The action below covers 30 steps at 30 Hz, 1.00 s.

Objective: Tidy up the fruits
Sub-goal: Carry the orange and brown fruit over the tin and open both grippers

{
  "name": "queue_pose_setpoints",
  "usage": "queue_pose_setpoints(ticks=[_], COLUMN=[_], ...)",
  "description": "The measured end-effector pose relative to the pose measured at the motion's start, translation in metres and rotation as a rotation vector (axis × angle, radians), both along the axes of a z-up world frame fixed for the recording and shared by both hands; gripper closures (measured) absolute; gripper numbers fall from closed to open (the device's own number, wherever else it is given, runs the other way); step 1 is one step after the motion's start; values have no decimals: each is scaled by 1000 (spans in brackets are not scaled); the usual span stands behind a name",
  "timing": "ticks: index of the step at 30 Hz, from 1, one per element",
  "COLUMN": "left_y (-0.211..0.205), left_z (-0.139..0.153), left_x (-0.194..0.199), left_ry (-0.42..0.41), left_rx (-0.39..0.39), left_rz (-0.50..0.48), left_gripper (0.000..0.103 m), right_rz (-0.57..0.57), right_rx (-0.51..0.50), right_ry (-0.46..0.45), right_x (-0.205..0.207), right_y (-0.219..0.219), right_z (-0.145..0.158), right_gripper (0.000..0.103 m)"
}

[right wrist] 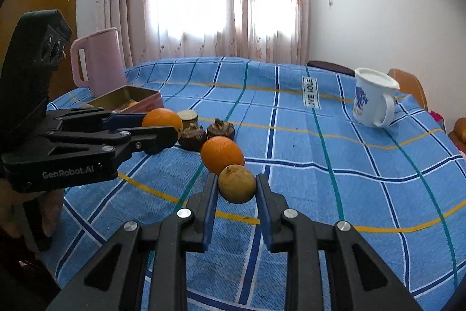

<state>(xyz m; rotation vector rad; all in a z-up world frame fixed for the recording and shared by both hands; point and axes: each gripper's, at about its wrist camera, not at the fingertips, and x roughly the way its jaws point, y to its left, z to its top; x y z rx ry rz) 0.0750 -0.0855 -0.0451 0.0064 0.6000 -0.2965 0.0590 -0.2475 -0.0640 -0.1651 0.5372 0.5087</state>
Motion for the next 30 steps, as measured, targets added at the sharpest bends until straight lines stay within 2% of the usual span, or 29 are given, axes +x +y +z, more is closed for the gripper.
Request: queue_pose_setpoints(ticks=[14, 30], left_y=[0, 3], left_z=[7, 9], left_x=[-14, -25], left_ry=[-85, -120], left_rx=[15, 5], left_rz=[32, 42], left_gripper=[61, 61], right_rz=[4, 0], right_rx=[13, 31], right_ry=[-98, -173], right_x=[-15, -26], right_y=[-1, -3], right_z=[5, 8], right_gripper=[76, 76])
